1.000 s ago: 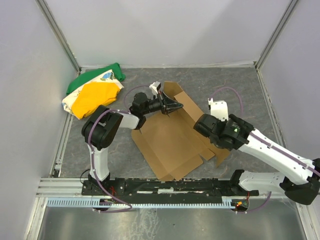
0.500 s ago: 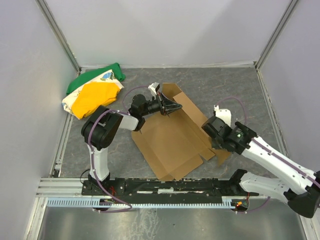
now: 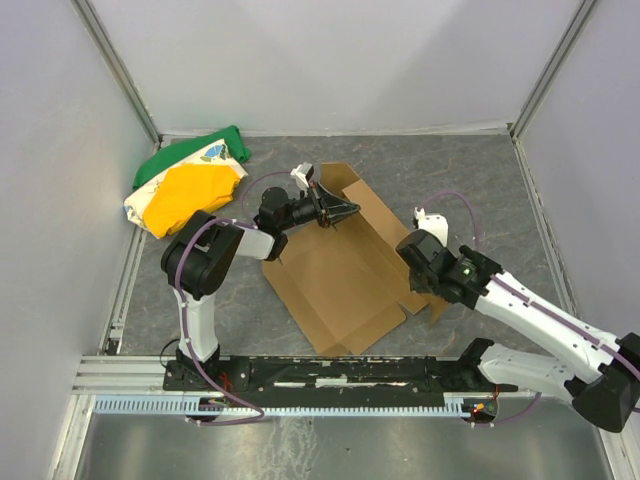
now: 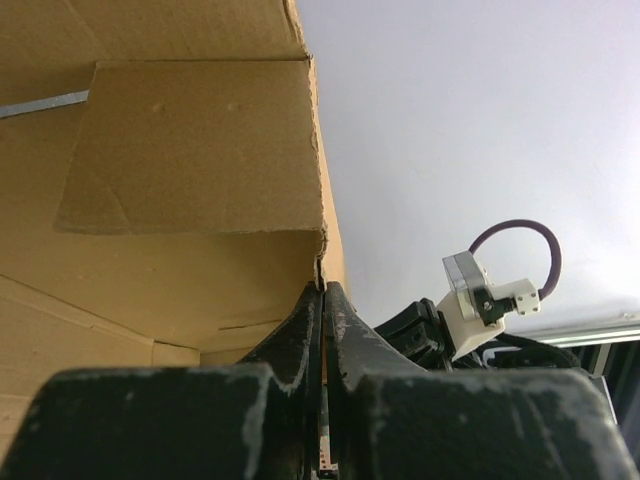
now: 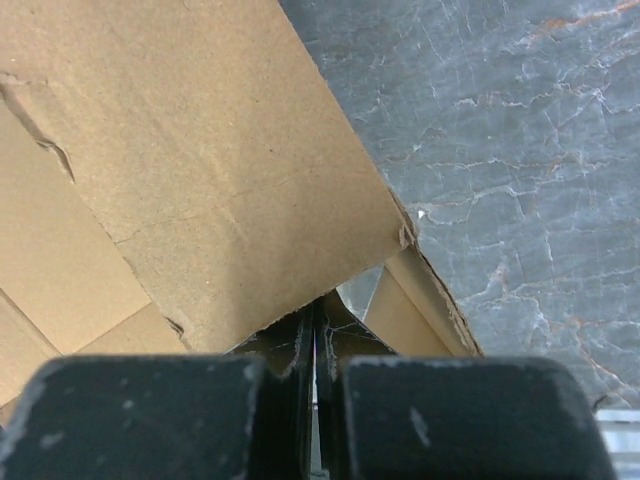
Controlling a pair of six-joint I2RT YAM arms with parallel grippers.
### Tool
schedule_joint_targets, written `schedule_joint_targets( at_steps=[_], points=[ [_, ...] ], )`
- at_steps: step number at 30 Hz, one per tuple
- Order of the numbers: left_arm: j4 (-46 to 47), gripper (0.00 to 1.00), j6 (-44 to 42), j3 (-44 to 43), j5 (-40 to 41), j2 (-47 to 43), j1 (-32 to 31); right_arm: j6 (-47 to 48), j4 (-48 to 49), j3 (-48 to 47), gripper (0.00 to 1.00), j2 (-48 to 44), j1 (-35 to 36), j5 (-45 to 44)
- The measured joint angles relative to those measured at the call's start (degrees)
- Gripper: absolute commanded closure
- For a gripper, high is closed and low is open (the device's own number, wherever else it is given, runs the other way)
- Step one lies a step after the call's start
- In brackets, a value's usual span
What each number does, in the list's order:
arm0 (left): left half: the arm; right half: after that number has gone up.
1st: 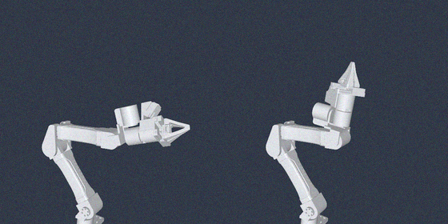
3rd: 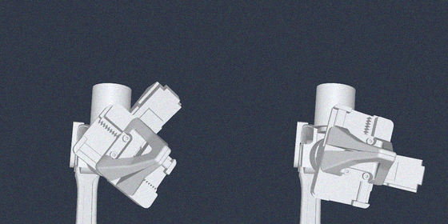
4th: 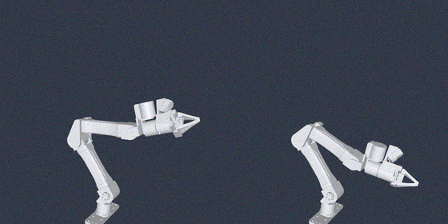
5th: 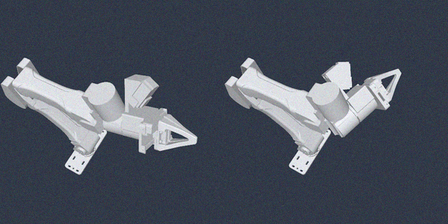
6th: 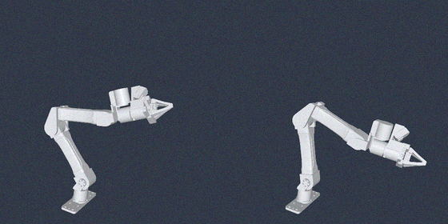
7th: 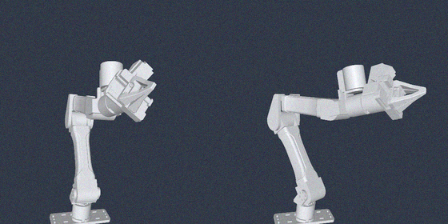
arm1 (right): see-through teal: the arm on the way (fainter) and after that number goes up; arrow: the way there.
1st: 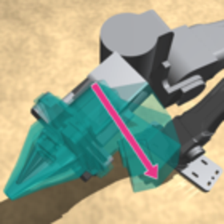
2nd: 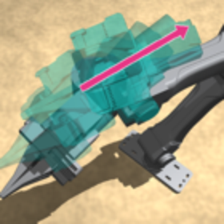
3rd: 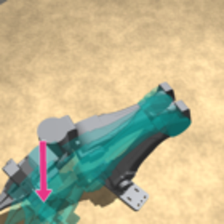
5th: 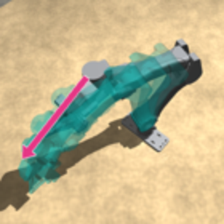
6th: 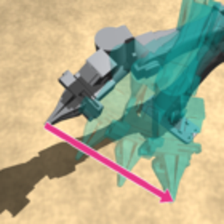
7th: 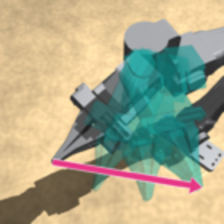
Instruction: Fold the paper box
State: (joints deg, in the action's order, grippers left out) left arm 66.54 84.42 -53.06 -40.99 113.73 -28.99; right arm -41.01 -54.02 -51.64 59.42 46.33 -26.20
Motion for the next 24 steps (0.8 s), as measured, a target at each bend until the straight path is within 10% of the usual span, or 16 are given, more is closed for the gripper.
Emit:
schedule_joint_targets(
  at_steps=[24],
  points=[
    [-6.97, 0.97, 1.64, -4.22, -0.11, 0.02, -0.79, 2.25, -1.62, 2.27, 0.96, -11.08, 0.02, 6.60]
  ],
)
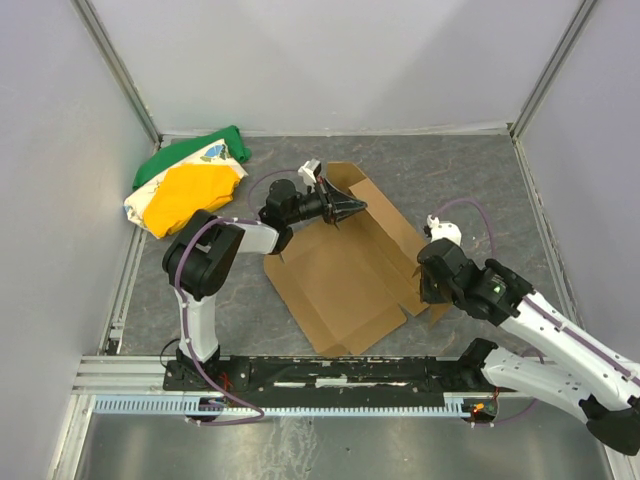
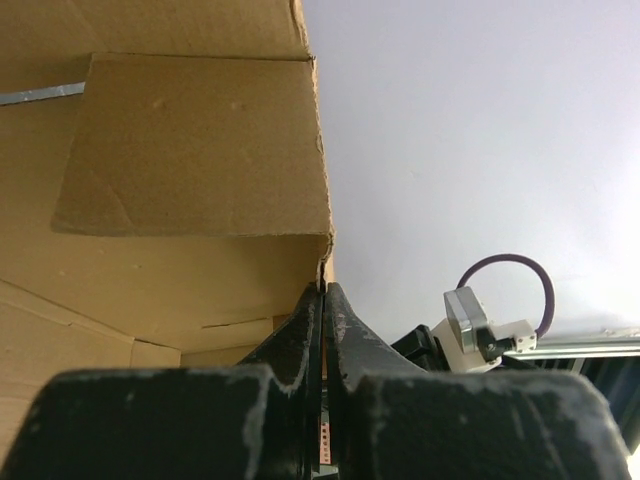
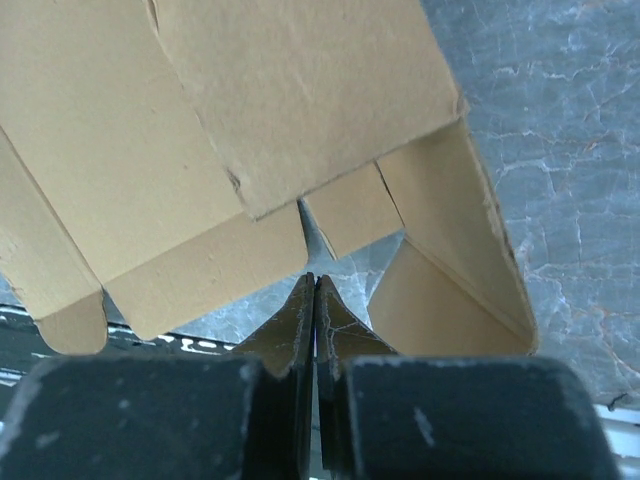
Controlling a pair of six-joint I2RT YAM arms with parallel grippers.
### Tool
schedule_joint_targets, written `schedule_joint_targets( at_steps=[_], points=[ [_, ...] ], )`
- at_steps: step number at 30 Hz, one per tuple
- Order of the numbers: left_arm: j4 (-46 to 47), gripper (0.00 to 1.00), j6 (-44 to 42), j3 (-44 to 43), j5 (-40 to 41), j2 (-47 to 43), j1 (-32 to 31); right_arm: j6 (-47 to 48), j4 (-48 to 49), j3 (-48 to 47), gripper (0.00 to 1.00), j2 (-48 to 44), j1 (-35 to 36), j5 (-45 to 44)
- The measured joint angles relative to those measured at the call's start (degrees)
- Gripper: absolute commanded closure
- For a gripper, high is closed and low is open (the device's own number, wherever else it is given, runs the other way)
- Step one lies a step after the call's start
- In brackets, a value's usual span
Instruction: Fold the paper box
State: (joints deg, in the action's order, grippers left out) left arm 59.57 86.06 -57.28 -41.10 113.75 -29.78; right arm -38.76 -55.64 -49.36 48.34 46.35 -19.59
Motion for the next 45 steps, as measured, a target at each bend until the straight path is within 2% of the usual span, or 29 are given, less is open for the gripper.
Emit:
schedule_joint_targets(
  at_steps=[8, 16, 30, 39, 45],
  points=[
    [-3.43, 0.97, -0.22, -0.85, 0.61, -0.02, -0.20, -5.07, -2.03, 0.94, 0.98, 1.60, 1.29, 1.68],
    [-3.21, 0.97, -0.83, 0.96, 1.20, -1.05, -0.20, -17.29, -1.42, 11.80, 0.98, 2.54, 4.35, 1.92],
    [-2.23, 0.97, -0.83, 1.86, 1.14, -1.51, -0.35, -26.86, 7.39, 17.09, 0.98, 3.69, 5.22, -7.02],
    [-3.30, 0.97, -0.83, 2.05, 1.60, -2.40, -0.31, -27.15, -4.04, 13.57, 0.96, 2.60, 6.43, -10.97],
    [-3.80, 0.97, -1.16, 7.30, 6.16, -8.11, -0.31, -26.23, -8.81, 8.31, 0.94, 1.11, 6.69, -15.34]
  ],
)
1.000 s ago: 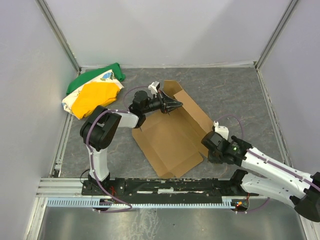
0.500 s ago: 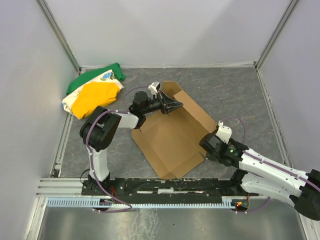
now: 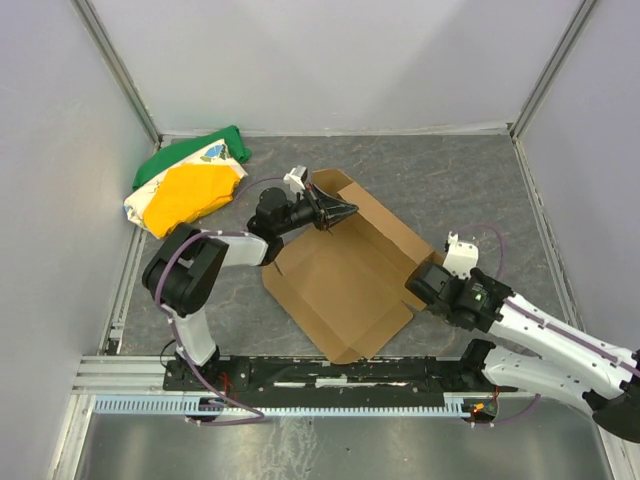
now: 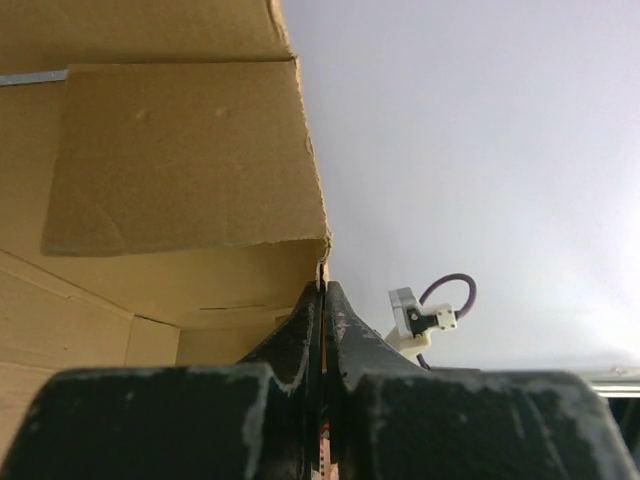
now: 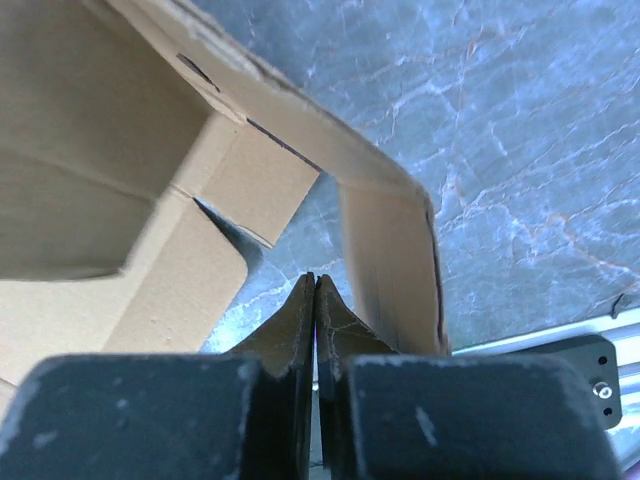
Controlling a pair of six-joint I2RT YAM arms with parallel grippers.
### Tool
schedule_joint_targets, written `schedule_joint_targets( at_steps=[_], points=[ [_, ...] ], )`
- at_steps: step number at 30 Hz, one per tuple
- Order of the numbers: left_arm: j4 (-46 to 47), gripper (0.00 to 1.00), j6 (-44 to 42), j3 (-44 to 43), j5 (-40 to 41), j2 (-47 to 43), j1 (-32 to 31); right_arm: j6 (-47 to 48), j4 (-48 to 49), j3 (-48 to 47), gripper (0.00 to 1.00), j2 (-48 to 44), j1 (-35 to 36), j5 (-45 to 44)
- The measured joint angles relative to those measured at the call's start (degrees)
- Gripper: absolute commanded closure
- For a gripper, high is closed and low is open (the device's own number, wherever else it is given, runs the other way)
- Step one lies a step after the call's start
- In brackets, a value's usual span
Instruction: Fold the paper box
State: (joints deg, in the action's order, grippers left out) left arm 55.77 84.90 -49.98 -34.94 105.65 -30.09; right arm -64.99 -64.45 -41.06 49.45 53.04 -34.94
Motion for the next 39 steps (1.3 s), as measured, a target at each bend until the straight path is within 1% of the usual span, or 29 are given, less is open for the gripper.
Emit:
schedule_joint_targets(
  at_steps=[4, 11, 15, 16, 17, 18, 19, 24, 27, 30, 33, 38, 39],
  points=[
    [-0.17, 0.97, -0.70, 3.02, 4.46, -4.15, 0.00, 1.73, -0.90, -4.24, 0.92, 2.40, 0.02, -2.54],
    [-4.02, 0.97, -4.76, 7.91, 12.87, -13.25, -0.02, 5.11, -0.37, -11.30, 0.92, 12.02, 0.00, -5.20],
    [-4.31, 0.97, -6.36, 10.23, 16.61, -15.50, -0.04, 5.38, 0.85, -11.47, 0.87, 12.76, -0.09, -4.61],
    [-4.20, 0.97, -6.64, 11.13, 17.51, -15.56, -0.04, 5.27, 1.09, -11.43, 0.83, 12.76, -0.26, -4.28],
    [-4.17, 0.97, -6.82, 12.13, 18.51, -15.56, -0.04, 5.16, 1.66, -11.17, 0.76, 12.76, -0.55, -3.61],
    [-4.20, 0.97, -6.84, 12.92, 19.15, -15.54, -0.04, 4.87, 2.45, -10.56, 0.70, 12.76, -0.98, -2.82],
    [-4.11, 0.97, -6.84, 13.70, 19.96, -15.50, -0.04, 4.52, 3.15, -9.79, 0.66, 12.90, -1.46, -2.14],
    [-1.42, 0.97, -6.84, 15.26, 21.33, -15.23, -0.07, 3.52, 8.04, -3.91, 0.58, 16.11, -4.55, 2.43],
    [-0.35, 0.97, -6.84, 15.67, 21.35, -15.21, -0.07, 2.78, 12.20, 0.11, 0.49, 18.10, -5.88, 4.48],
    [0.17, 0.97, -6.84, 16.04, 21.40, -15.21, -0.07, 1.11, 16.68, 3.04, 0.46, 18.36, -6.73, 5.35],
    [0.42, 0.97, -6.84, 16.22, 21.40, -15.21, -0.07, -1.20, 21.03, 5.92, 0.45, 18.21, -7.06, 5.66],
    [0.52, 0.97, -6.84, 16.24, 21.40, -15.21, -0.04, -5.73, 30.99, 14.34, 0.45, 13.79, -7.08, 4.79],
    [0.52, 0.97, -6.82, 16.24, 21.38, -15.21, -0.04, -5.84, 31.17, 14.43, 0.45, 13.66, -7.08, 4.68]
  ],
)
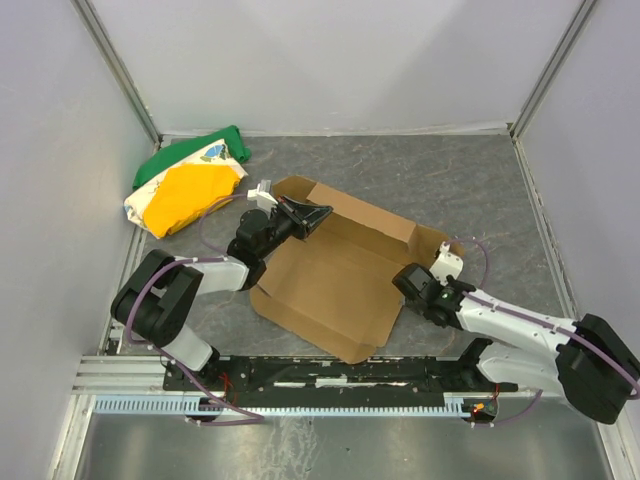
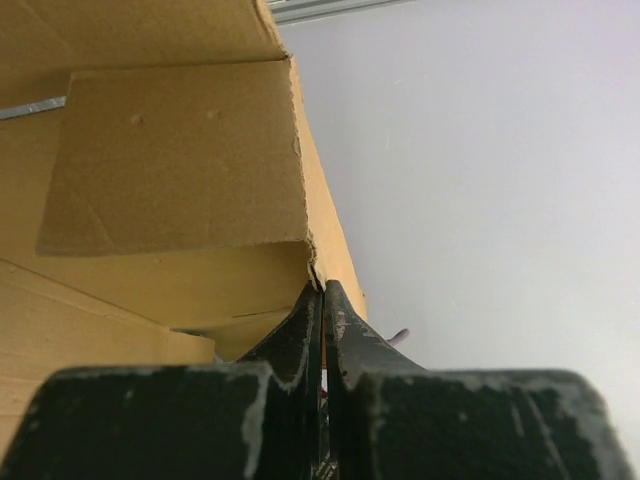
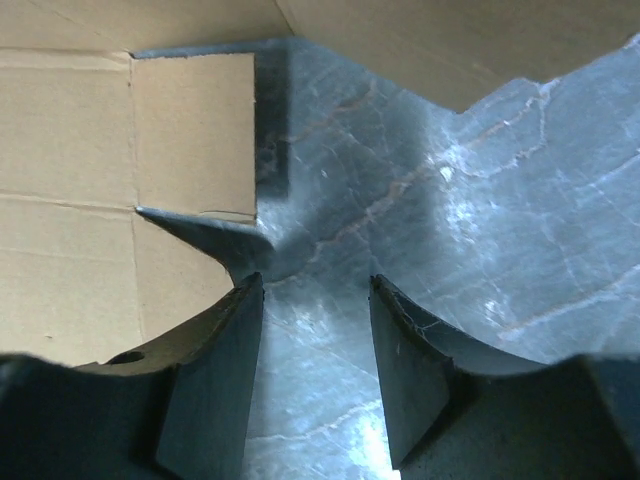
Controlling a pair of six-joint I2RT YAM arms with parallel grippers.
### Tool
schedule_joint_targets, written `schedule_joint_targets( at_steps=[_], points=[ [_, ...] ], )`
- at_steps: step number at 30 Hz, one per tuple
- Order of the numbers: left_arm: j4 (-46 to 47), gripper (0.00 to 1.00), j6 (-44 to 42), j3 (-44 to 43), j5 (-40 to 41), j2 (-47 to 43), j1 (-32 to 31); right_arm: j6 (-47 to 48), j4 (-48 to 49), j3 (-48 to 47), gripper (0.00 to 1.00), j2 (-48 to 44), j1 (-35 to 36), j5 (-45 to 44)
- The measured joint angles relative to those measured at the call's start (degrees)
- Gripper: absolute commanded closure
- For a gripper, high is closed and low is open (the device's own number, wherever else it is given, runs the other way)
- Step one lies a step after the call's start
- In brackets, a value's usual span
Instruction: Fold the paper box
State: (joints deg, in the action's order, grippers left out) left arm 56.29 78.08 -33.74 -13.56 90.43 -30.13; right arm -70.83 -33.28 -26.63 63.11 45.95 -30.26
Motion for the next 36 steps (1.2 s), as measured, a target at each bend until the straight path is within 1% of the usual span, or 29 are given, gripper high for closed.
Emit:
schedule_joint_targets(
  at_steps=[3, 7, 11, 14, 21, 25, 29, 34, 36],
  points=[
    [0.02, 0.97, 0.00, 0.00, 0.07, 0.00, 0.02, -0.94, 3.50, 1.07, 0.45, -0.94, 0.00, -1.38],
    [0.02, 0.97, 0.00, 0.00, 0.00, 0.00, 0.00, -0.92, 7.80, 2.21, 0.48, -2.95, 0.04, -3.13],
    [-0.02, 0.97, 0.00, 0.00, 0.00, 0.00, 0.00, -1.18, 8.02, 2.91, 0.47, -8.44, 0.11, -6.08],
    [-0.02, 0.97, 0.00, 0.00, -0.02, 0.00, 0.00, -1.25, 8.02, 2.91, 0.47, -9.68, 0.11, -8.35],
    [0.00, 0.97, 0.00, 0.00, -0.04, 0.00, 0.00, -2.01, 9.40, 2.91, 0.46, -3.56, 0.11, -9.53],
    [0.00, 0.97, 0.02, 0.00, -0.04, 0.00, 0.00, -1.31, 14.19, 3.72, 0.46, 0.31, 0.11, -10.12],
    [-0.02, 0.97, 0.02, 0.00, -0.07, 0.00, 0.00, 0.55, 18.69, 4.37, 0.46, 1.73, 0.11, -10.54],
    [-0.02, 0.97, 0.02, 0.00, -0.07, 0.00, 0.00, 3.19, 21.55, 3.43, 0.51, 5.46, 0.11, -11.19],
    [0.00, 0.97, 0.02, 0.00, -0.09, 0.00, 0.00, 4.26, 22.21, 2.32, 0.56, 8.02, 0.11, -11.10]
  ],
)
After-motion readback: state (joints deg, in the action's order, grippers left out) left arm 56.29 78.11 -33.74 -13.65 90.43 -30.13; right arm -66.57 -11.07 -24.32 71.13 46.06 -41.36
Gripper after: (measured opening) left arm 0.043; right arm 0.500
